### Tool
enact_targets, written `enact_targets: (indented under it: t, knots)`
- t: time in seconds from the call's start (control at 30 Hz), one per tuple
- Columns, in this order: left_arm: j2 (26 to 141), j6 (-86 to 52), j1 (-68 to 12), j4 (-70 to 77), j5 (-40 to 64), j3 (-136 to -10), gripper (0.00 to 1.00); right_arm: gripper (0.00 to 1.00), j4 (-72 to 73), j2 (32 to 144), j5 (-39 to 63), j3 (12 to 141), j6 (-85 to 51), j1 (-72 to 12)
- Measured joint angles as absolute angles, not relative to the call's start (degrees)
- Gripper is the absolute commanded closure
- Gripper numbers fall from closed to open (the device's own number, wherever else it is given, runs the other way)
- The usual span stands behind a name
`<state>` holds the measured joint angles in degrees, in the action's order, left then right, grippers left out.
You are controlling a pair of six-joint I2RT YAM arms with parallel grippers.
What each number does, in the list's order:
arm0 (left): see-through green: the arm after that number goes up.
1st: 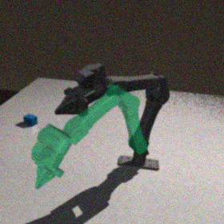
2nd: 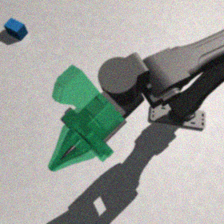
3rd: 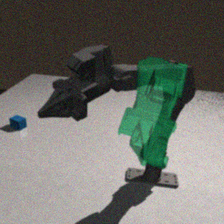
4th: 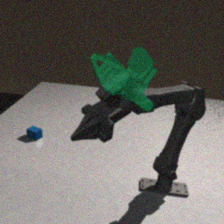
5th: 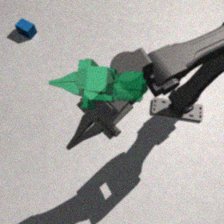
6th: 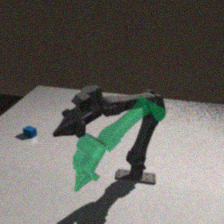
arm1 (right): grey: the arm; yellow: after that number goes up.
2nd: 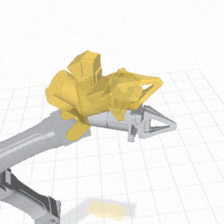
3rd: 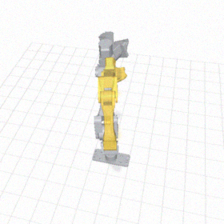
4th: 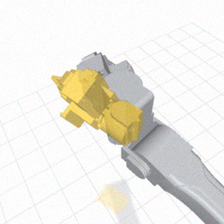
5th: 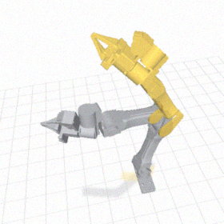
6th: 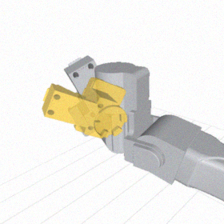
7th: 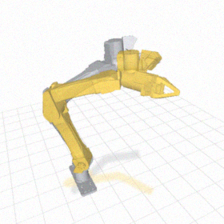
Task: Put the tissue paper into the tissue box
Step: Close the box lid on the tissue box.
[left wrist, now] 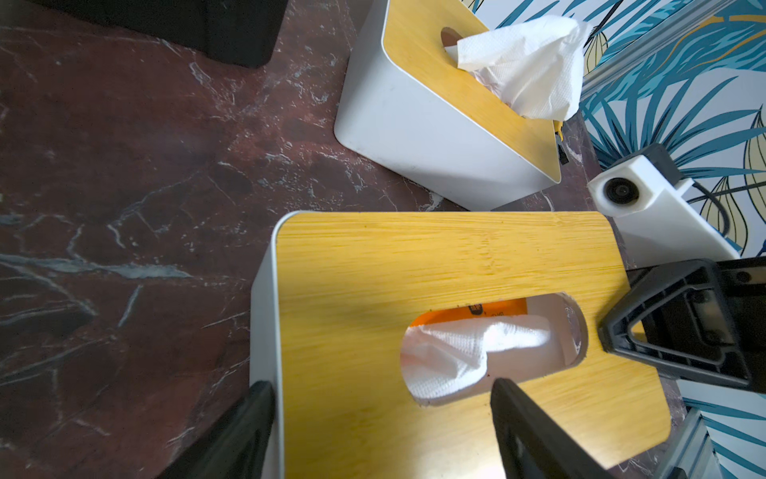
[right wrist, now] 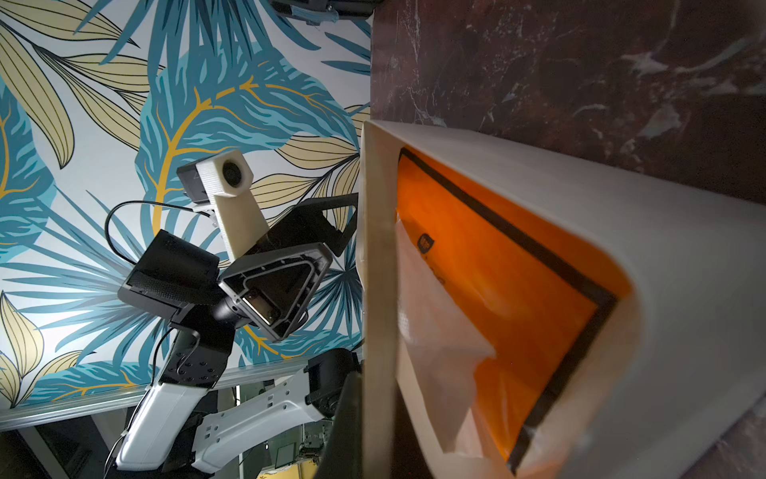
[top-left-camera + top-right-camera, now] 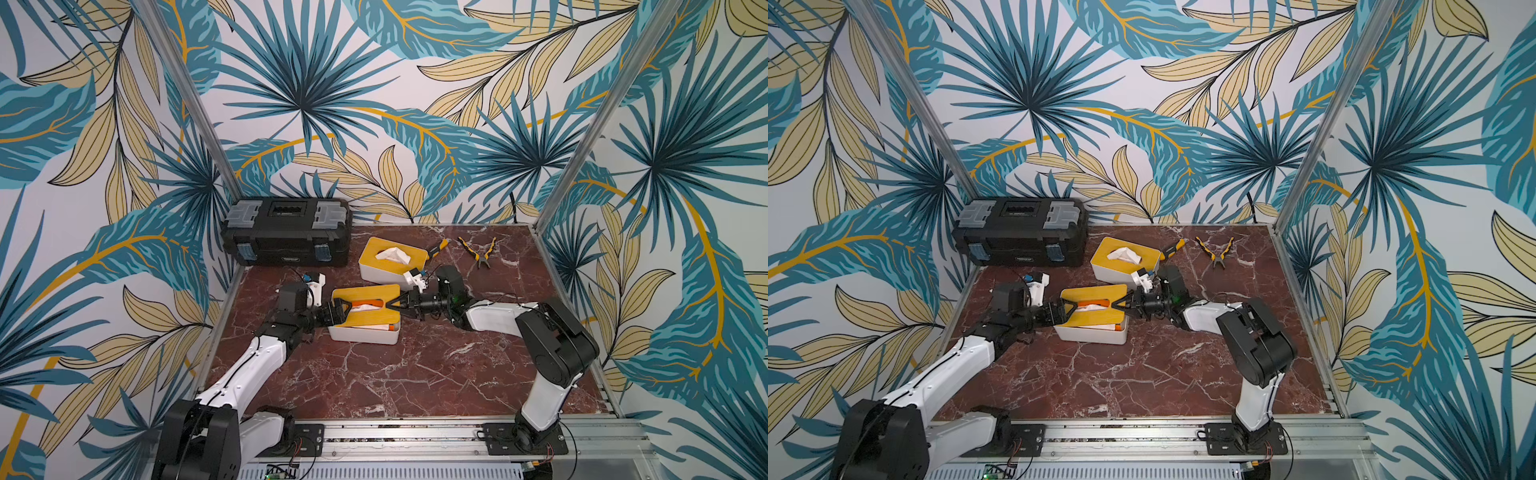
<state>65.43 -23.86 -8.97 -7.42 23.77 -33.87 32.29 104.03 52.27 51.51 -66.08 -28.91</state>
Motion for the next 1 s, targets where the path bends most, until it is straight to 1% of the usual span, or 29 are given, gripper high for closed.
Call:
enact_targets:
  t: [0.2, 0.33, 0.4, 0.63, 0.7, 0.83, 1.0]
  knots:
    - [64.5, -23.8, -9.0, -7.3, 23.3, -33.6, 0.13, 1.0, 37.4, 105.5, 52.3, 50.3, -69.5, -28.9]
    - [64.3, -23.8, -9.0, -7.2, 23.2, -33.6, 0.13, 1.0, 37.6, 105.4, 52.3, 50.3, -70.0, -28.9]
    - [63.9, -23.8, -9.0, -7.3, 23.3, -33.4, 0.13, 1.0, 36.0, 104.5, 51.8, 50.3, -69.2, -29.0]
    - [62.1, -23.9, -9.3, -7.0, 23.7, -33.0, 0.1, 1.0, 21.5, 96.4, 48.3, 52.0, -61.5, -30.0]
    - [61.7, -24.0, -9.3, -6.9, 23.8, -32.9, 0.09, 1.0, 19.4, 95.2, 47.7, 52.2, -60.0, -30.1]
    - [60.9, -24.1, -9.3, -6.9, 23.8, -32.7, 0.06, 1.0, 18.2, 95.4, 47.5, 52.3, -59.4, -30.2]
    - [59.7, -24.1, -9.3, -6.9, 23.6, -32.6, 0.0, 1.0, 22.8, 97.5, 47.5, 51.8, -61.9, -30.7]
